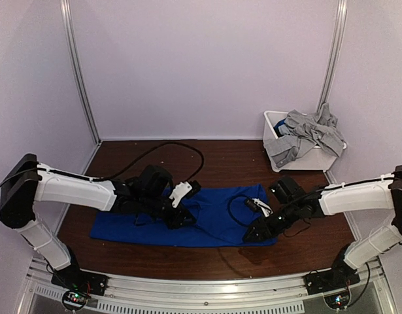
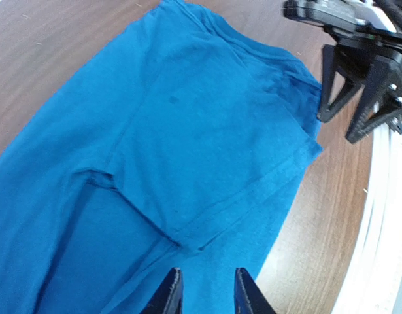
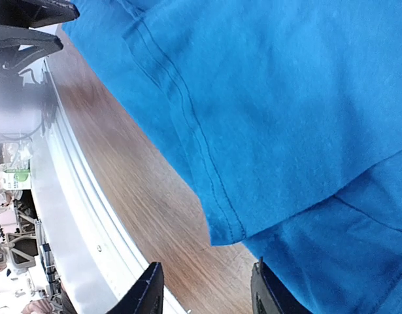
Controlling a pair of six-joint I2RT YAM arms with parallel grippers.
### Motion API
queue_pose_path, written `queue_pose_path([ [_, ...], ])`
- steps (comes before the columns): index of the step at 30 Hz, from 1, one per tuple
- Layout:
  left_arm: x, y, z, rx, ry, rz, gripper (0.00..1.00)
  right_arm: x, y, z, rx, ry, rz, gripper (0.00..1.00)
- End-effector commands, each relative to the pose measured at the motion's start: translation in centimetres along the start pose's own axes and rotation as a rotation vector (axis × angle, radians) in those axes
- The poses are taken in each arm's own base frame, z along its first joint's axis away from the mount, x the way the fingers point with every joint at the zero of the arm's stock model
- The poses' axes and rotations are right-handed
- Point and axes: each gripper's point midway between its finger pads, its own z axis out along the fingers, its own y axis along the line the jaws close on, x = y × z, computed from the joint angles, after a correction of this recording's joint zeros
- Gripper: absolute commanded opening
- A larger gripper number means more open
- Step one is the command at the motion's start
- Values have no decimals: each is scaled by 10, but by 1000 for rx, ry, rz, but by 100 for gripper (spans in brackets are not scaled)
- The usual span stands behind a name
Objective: Fold and stack the mixed laundry pile
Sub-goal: Adjust the rectangle-folded T-shirt at the center of the board.
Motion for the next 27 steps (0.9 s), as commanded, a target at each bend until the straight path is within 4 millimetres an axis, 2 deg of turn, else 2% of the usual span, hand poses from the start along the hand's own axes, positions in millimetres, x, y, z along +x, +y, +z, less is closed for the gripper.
queue_pose_path([
  [1,-21,27,-20,-166,-75,-22,30,-30,11,-16,49,-101,-51,46],
  [5,-28,69,-27,-269,-80,-136,32,-65,5,-19,137,-179,-41,46],
  [9,-39,71,-10,-249,-42,-136,30,-87,0,-14,183,-205,-30,44],
  [11,-40,79,-6,-280,-39,-154,30,-89,-7,-10,213,-199,-26,44],
  [15,-32,107,-6,-367,-15,-246,30,-74,-33,6,280,-145,-3,44],
  [20,-2,147,-14,-473,23,-384,30,-59,-67,21,387,-93,20,44],
  [24,39,171,-28,-556,81,-501,30,-64,-85,25,475,-66,8,44],
  [27,75,185,-45,-618,108,-597,30,-78,-99,30,560,-38,-25,44],
])
